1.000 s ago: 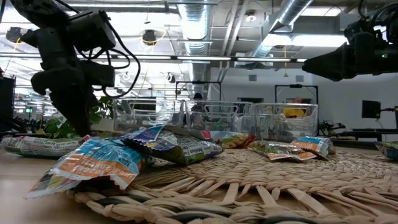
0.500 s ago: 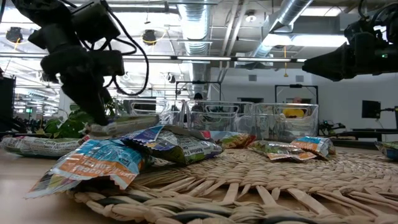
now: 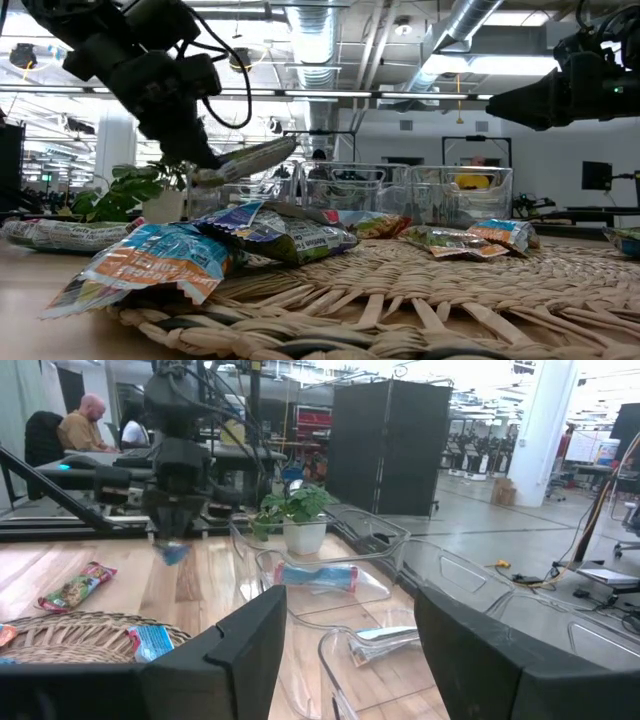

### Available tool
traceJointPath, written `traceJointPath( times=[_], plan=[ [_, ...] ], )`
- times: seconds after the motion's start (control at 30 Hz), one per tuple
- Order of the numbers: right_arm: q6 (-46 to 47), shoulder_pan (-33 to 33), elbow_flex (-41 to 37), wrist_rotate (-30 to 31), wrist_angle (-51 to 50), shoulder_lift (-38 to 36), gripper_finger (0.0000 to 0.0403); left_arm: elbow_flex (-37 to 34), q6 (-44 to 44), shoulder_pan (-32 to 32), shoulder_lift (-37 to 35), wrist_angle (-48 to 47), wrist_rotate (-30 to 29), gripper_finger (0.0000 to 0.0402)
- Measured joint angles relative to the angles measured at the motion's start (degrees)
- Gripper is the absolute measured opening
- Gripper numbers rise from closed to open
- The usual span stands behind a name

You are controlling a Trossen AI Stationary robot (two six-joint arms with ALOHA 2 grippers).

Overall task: Pick and place Granola Bars by type
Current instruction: Put the blue granola bar into the right transparent bin

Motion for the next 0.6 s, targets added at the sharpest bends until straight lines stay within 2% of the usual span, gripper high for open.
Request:
traceJointPath(
  times=[0.13,0.27,0.6],
  plan=[
    [0.0,0.0,0.0,0.0,0.0,0.0,0.0215,0.0,-2.3,2.4,0.0,7.3,-0.3,0.0016],
    [0.0,0.0,0.0,0.0,0.0,0.0,0.0215,0.1,-5.4,4.3,0.0,16.3,-4.0,0.0016],
    [0.0,0.0,0.0,0.0,0.0,0.0,0.0215,8.3,-1.6,4.8,0.0,16.7,-7.9,0.0016]
  ],
)
